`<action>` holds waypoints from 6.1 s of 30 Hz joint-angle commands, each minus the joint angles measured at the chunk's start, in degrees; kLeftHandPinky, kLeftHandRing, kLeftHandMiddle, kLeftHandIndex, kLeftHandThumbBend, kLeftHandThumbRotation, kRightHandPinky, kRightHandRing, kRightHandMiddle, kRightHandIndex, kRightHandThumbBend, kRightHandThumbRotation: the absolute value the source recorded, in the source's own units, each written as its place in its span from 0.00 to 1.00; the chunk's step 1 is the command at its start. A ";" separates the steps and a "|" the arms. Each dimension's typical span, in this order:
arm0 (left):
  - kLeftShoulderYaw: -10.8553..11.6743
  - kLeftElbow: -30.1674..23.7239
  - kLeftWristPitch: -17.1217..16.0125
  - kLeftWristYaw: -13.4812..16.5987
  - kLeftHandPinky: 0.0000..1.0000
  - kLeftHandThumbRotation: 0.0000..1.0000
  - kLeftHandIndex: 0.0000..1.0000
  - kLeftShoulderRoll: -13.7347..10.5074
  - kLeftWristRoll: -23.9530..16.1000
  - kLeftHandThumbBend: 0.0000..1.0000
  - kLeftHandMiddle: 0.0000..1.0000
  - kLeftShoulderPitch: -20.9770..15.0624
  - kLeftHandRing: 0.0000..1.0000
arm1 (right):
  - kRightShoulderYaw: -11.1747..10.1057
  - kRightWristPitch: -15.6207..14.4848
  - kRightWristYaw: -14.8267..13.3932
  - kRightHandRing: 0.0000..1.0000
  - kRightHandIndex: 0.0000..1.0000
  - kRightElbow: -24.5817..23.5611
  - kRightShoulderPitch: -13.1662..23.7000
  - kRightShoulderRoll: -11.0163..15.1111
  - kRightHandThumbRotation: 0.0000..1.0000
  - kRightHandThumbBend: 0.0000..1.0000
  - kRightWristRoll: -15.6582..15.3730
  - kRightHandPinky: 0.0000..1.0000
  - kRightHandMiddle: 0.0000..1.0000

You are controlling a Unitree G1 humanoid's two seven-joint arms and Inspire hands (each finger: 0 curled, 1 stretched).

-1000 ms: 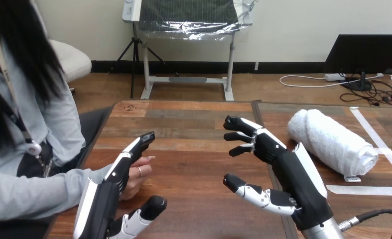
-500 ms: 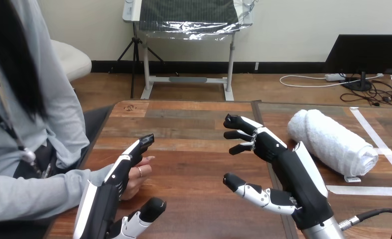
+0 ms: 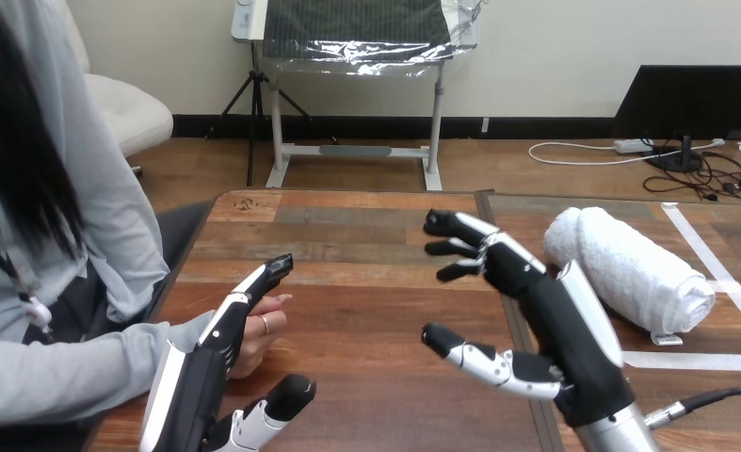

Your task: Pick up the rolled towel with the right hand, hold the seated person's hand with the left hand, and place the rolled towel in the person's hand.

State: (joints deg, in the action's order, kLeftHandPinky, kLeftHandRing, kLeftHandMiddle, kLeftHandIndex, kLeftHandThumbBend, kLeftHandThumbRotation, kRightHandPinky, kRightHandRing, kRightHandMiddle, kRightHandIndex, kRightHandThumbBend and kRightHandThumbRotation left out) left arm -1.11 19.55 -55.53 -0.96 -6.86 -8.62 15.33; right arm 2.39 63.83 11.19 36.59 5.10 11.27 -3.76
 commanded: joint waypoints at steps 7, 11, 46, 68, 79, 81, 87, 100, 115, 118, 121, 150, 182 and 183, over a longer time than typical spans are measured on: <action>-0.35 -2.11 -0.06 0.04 0.99 0.84 0.85 0.19 0.02 1.00 0.88 -3.03 0.92 | -4.53 -1.89 -4.24 0.80 0.83 -4.67 4.79 1.96 0.25 0.82 -1.16 0.72 0.83; -0.54 -1.94 0.15 -0.09 0.99 0.84 0.85 0.26 0.13 1.00 0.88 -3.19 0.92 | -6.31 -2.68 -6.28 0.81 0.84 -5.10 6.27 2.86 0.25 0.88 -3.11 0.74 0.83; -0.69 -1.05 -0.32 1.69 0.98 0.83 0.84 1.17 -2.60 1.00 0.88 -3.84 0.91 | -12.58 -29.20 -13.19 0.95 0.92 -10.56 19.22 17.05 0.37 1.00 -9.76 0.93 0.89; -0.87 -1.51 -0.78 2.46 1.00 0.83 0.84 1.40 -2.88 0.99 0.87 -3.40 0.91 | -10.79 -43.77 -11.02 0.96 0.93 -4.89 30.07 22.57 0.34 1.00 -11.68 0.86 0.91; -0.86 -1.82 -1.07 2.76 1.00 0.83 0.84 1.50 -3.28 0.98 0.87 -3.13 0.92 | -7.54 -49.73 -8.72 0.97 0.93 5.01 38.61 24.73 0.34 1.00 -14.70 0.84 0.94; -0.86 -1.89 -1.07 2.79 1.00 0.83 0.84 1.54 -3.29 0.98 0.87 -3.08 0.92 | -6.92 -50.71 -8.50 0.96 0.93 6.38 39.76 24.97 0.35 1.00 -15.12 0.83 0.95; -0.76 -1.92 -1.20 2.91 1.00 0.83 0.83 1.57 -3.27 0.99 0.87 -2.93 0.92 | -4.52 -52.91 -7.43 0.96 0.94 13.46 44.58 25.51 0.37 1.00 -16.92 0.81 0.96; -0.89 -2.57 -1.09 2.74 1.00 0.82 0.83 1.71 -2.80 0.99 0.87 -2.28 0.92 | -0.10 -52.91 -7.50 0.92 0.94 27.76 52.00 25.34 0.41 1.00 -20.26 0.78 0.93; -0.98 -2.92 -1.25 2.45 0.99 0.81 0.83 1.57 -2.12 0.99 0.87 -1.80 0.92 | 2.16 -53.82 -7.23 0.80 0.94 36.36 54.33 23.88 0.44 1.00 -20.70 0.62 0.82; -1.09 -3.16 -1.33 2.33 0.97 0.81 0.83 1.57 -1.91 0.99 0.88 -1.52 0.92 | 2.49 -53.95 -7.41 0.71 0.94 37.26 54.19 23.60 0.44 1.00 -20.67 0.53 0.73; -1.20 -3.16 -1.49 2.16 0.96 0.81 0.83 1.48 -1.63 0.99 0.88 -1.47 0.92 | 3.13 -54.45 -7.64 0.65 0.93 37.97 54.13 23.29 0.45 1.00 -20.99 0.47 0.68; -1.33 -5.07 -2.13 2.14 0.91 0.81 0.84 1.41 -1.71 0.95 0.89 0.36 0.92 | 7.73 -55.48 -6.14 0.73 0.95 40.52 51.75 21.92 0.51 1.00 -23.17 0.57 0.76; -1.63 -9.85 -1.71 1.10 0.88 0.80 0.84 1.34 -0.99 0.96 0.88 2.99 0.91 | 11.65 -59.46 -6.58 0.57 0.94 41.70 51.05 18.13 0.52 1.00 -26.44 0.42 0.63; -1.63 -10.11 -1.85 1.05 0.88 0.80 0.84 1.30 -1.10 0.96 0.88 3.13 0.91 | 11.88 -60.00 -6.62 0.56 0.94 41.79 51.02 17.90 0.52 1.00 -26.67 0.41 0.63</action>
State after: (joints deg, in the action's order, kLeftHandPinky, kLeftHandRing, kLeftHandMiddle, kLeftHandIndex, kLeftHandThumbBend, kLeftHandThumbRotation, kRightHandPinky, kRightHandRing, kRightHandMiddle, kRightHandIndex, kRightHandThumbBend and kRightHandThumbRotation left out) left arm -2.17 12.84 -56.40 0.12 -5.85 -9.49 20.23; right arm 13.27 4.55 5.31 78.31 52.52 31.24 -29.69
